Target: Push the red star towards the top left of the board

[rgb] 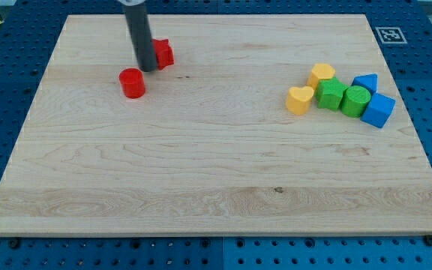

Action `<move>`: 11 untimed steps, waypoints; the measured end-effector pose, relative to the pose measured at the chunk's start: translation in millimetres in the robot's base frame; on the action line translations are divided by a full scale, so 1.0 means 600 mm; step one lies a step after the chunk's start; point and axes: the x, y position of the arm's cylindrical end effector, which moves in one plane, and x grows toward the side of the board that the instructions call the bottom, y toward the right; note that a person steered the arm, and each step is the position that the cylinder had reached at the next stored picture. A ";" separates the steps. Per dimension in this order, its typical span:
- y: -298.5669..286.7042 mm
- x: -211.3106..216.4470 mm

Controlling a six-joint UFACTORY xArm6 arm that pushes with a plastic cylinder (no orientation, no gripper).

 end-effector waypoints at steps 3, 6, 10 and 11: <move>0.071 -0.021; 0.003 -0.077; -0.120 -0.078; -0.121 -0.121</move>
